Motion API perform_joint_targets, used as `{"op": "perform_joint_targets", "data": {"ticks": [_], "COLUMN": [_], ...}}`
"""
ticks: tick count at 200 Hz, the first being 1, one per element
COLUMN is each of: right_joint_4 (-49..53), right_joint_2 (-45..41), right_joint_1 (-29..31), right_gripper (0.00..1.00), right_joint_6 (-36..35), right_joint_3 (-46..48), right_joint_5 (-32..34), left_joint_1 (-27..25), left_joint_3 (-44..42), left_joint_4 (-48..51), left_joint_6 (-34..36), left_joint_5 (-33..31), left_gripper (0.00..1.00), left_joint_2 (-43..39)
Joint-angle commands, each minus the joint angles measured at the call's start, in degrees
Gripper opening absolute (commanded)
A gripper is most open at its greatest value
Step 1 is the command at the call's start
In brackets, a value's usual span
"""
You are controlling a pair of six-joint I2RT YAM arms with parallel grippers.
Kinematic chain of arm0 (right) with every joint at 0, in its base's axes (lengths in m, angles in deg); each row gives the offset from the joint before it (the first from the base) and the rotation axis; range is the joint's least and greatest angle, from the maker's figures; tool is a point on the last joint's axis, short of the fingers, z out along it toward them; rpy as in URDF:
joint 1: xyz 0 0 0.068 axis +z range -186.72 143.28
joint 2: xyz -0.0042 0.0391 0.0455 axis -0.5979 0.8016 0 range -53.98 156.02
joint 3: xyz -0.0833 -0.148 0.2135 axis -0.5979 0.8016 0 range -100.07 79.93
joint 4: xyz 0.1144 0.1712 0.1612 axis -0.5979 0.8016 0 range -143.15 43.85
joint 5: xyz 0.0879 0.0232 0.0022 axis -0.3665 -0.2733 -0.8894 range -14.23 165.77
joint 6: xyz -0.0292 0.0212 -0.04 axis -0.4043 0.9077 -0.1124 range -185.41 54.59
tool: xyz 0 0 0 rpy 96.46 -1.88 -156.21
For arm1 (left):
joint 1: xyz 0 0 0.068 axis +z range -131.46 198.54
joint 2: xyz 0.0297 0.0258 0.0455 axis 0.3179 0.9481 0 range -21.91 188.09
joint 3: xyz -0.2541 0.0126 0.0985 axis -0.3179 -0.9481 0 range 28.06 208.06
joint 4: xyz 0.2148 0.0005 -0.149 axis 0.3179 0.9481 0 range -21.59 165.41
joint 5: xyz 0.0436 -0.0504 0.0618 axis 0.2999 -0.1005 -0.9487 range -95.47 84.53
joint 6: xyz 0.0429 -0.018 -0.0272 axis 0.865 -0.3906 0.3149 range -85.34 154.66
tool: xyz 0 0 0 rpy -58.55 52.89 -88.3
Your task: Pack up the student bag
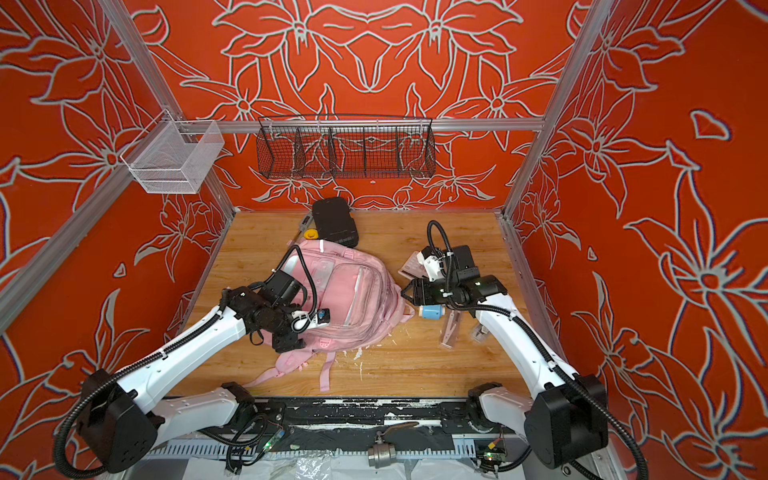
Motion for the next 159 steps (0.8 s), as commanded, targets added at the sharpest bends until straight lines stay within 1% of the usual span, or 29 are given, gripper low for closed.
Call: {"op": "perform_joint_targets", "data": {"ticks": [1, 19, 26, 54, 73, 93, 113, 121, 133, 149, 156, 159], "right_joint_4": [-0.4, 0.4, 0.1, -2.1, -1.5, -1.3, -2.4, -2.9, -3.5, -4.8, -5.8, -6.0], "right_joint_2": [2.7, 4.7, 5.4, 6.6, 8.3, 10.6, 13.0, 13.9, 15.4, 17.1, 17.8, 18.0], "right_joint_1": [1.2, 1.8, 2.0, 3.5, 5.1, 6.2, 6.6, 6.6, 6.7, 7.2, 7.4, 7.5], "right_gripper": [0.63, 0.62, 0.62, 0.6, 0.56, 0.53, 0.48, 0.46, 0.45, 0.44, 0.43, 0.43], "right_joint_6": [-1.1, -0.1, 0.6, 2.0, 1.9, 2.4, 3.8, 4.3, 4.8, 4.8, 4.8, 4.9], "right_joint_3": [0.6, 0.1, 0.2, 0.8, 0.0, -0.6, -0.8, -1.0, -1.7, -2.7, -3.1, -3.2], "right_joint_5": [-2.0, -1.2, -1.3, -0.9, -0.4, 0.2, 0.8, 0.9, 0.6, 0.0, -0.4, -0.6], "left_joint_1": [-0.3, -0.3, -0.3, -0.9, -1.2, -1.2, -1.3, -1.4, -1.5, -1.6, -1.7, -1.7], "left_joint_3": [-3.3, -5.9, -6.8, -10.8, -11.4, -11.2, -11.6, -11.7, -11.6, -11.1, -10.8, -10.6], "left_joint_4": [-2.5, -4.7, -5.9, -15.1, -18.1, -17.9, -18.0, -18.2, -18.2, -17.2, -16.8, -16.6], "left_joint_6": [5.2, 5.9, 5.8, 4.8, 4.2, 3.6, 2.5, 2.2, 1.3, 0.1, -0.7, -1.1], "left_joint_5": [1.5, 4.2, 4.2, -2.5, -5.8, -6.0, -4.8, -4.5, -4.0, -2.9, -2.5, -2.3], "left_gripper": [0.69, 0.69, 0.69, 0.68, 0.66, 0.63, 0.56, 0.51, 0.39, 0.18, 0.03, 0.0], "left_joint_2": [-1.7, -2.0, -1.8, 0.2, 2.1, 3.7, 4.4, 4.2, 3.8, 3.2, 2.8, 2.7]}}
